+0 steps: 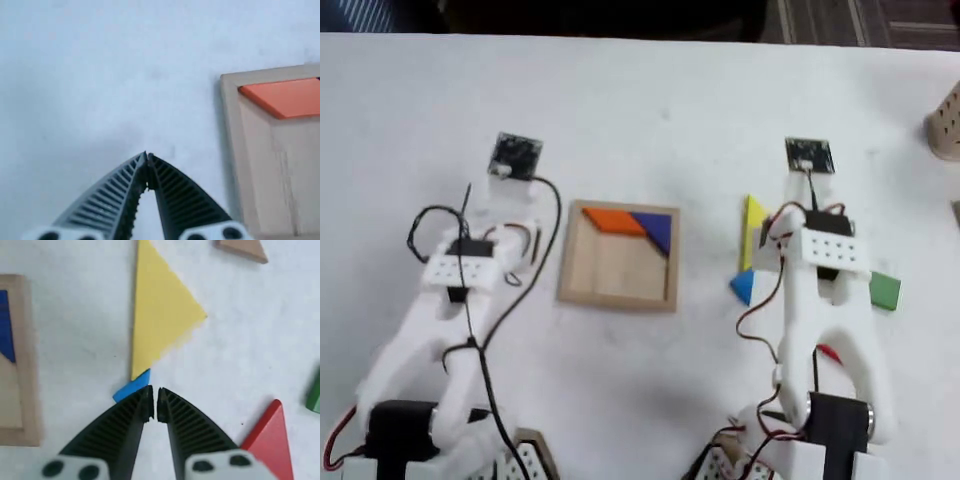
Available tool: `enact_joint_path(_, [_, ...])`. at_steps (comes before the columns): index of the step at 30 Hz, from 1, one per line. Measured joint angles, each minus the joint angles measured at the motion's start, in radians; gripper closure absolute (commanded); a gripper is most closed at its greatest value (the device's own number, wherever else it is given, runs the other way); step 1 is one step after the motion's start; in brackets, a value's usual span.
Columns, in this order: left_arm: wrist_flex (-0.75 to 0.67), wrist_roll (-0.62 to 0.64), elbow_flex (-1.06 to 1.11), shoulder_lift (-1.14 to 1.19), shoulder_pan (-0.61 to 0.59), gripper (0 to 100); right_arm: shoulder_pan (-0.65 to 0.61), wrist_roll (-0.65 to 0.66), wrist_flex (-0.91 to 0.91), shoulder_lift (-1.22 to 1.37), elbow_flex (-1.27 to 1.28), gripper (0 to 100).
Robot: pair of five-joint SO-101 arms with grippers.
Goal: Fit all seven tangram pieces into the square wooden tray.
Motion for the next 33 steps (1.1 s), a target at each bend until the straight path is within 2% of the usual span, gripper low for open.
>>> enact_joint_path(6, [0.000, 0.000, 0.002, 0.000, -0.020, 98, -0.094, -0.126, 0.005, 0.014, -0.020, 97.5])
enact_joint_path(8, [0.000, 0.000, 0.002, 0.000, -0.020, 98, -0.103, -0.144, 0.005, 0.063, -0.020, 94.0])
enact_joint_path(13, [0.000, 0.000, 0.002, 0.000, -0.020, 97, -0.104, -0.140, -0.035, 0.247, -0.026, 83.1])
enact_joint_path(26, [-0.021, 0.000, 0.002, 0.000, -0.020, 97, -0.106, -0.120, -0.018, 0.298, -0.063, 83.9])
enact_joint_path(33, [-0.021, 0.000, 0.002, 0.000, -0.020, 97, -0.106, -0.068, -0.018, 0.298, -0.063, 83.9])
